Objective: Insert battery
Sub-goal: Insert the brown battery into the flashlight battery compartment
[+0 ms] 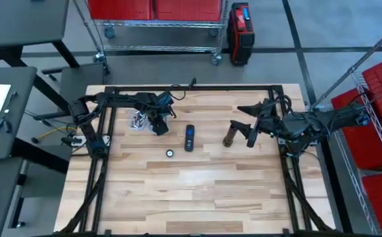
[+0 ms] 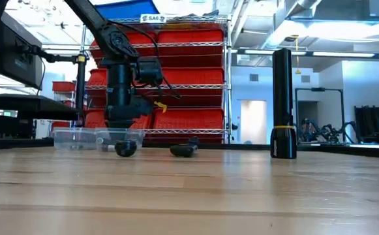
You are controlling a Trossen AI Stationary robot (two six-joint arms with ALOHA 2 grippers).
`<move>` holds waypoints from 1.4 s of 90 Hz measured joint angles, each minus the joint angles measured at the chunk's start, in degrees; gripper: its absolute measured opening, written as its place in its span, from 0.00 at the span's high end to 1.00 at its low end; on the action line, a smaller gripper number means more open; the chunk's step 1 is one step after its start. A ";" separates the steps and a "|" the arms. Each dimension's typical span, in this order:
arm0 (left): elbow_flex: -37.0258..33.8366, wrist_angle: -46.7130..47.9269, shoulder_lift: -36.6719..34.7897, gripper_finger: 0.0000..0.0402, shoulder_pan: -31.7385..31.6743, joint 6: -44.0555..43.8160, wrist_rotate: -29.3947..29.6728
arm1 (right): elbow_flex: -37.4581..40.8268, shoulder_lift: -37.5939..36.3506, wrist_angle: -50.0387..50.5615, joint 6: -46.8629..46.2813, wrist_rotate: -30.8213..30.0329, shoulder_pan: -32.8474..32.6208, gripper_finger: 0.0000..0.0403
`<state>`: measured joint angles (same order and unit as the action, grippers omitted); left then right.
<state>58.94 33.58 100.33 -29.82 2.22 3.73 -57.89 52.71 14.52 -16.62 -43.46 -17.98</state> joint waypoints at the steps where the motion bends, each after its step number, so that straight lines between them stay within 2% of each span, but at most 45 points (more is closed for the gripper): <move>1: 0.00 0.00 0.00 0.58 0.01 0.00 0.00 | 0.00 0.00 0.00 0.00 0.00 0.00 0.25; 89: 0.00 -0.04 0.04 0.58 0.02 0.13 0.04 | 0.00 0.00 0.06 0.09 0.04 -0.02 0.25; 126: 0.00 -0.04 0.04 0.72 0.02 0.17 -0.24 | 0.00 0.00 0.07 0.09 0.04 -0.02 0.25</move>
<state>58.94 33.54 100.38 -29.80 2.39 3.49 -57.89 52.71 14.59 -16.53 -43.42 -18.00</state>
